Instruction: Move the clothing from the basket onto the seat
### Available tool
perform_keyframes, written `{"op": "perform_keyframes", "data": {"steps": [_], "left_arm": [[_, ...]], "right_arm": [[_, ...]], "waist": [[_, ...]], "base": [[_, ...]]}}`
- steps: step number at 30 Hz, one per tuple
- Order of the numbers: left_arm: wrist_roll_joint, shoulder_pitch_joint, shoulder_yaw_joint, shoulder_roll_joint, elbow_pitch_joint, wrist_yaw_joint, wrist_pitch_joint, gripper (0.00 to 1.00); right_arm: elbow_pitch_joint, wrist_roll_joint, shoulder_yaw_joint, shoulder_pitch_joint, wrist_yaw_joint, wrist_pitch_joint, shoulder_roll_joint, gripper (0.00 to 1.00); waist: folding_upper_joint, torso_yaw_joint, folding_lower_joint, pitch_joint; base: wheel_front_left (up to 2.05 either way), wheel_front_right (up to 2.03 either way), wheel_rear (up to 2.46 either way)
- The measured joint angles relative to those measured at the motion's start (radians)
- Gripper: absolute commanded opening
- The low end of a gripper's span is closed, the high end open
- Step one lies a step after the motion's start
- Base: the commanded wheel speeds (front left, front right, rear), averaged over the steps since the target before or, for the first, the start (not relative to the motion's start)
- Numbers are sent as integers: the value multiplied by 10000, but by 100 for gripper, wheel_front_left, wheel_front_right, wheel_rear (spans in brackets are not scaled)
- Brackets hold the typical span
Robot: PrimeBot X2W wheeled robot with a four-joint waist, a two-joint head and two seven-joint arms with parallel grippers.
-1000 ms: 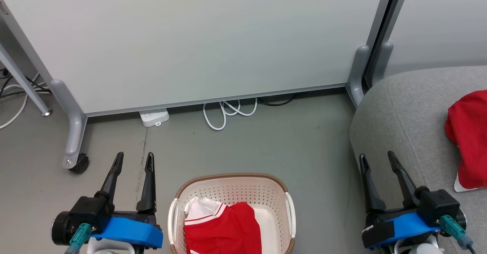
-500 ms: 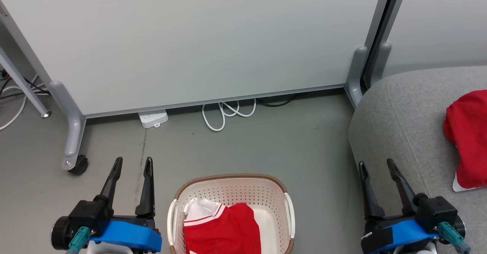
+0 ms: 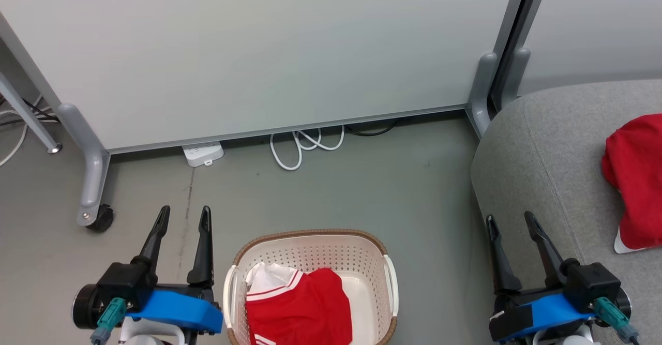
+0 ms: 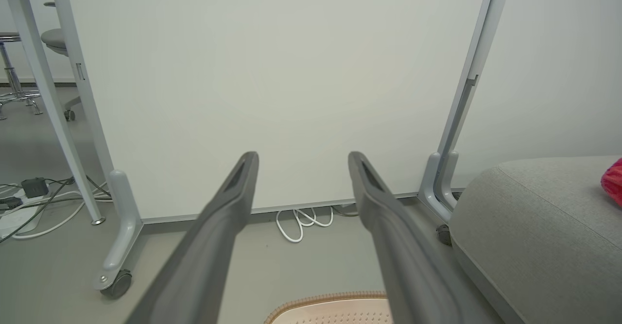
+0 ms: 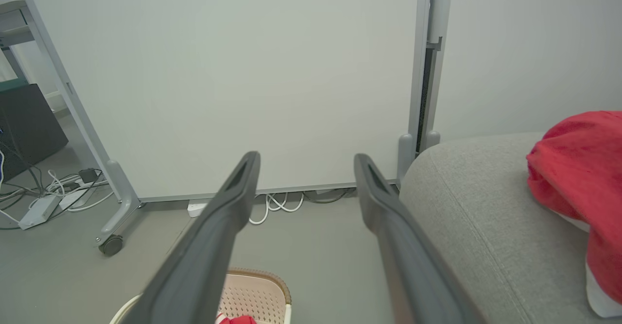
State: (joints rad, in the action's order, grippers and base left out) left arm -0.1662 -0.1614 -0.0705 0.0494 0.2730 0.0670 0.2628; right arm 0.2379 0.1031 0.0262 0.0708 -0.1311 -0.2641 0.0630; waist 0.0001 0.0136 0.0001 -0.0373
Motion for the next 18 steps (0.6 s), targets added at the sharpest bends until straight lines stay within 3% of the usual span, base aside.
{"op": "perform_keyframes", "data": {"steps": [9,18], "left_arm": [[290,-1313,-265,0,537,242,0,100],[767,-3369,-1053,263,2150,525,-2,100]], "right_arm": [[-180,-61,-42,529,0,0,6,100],[-477,-88,-73,1595,0,0,21,100]], "waist": [[0,-226,0,-802],[0,-639,1,-2276]], "base": [[0,0,0],[0,0,0]]}}
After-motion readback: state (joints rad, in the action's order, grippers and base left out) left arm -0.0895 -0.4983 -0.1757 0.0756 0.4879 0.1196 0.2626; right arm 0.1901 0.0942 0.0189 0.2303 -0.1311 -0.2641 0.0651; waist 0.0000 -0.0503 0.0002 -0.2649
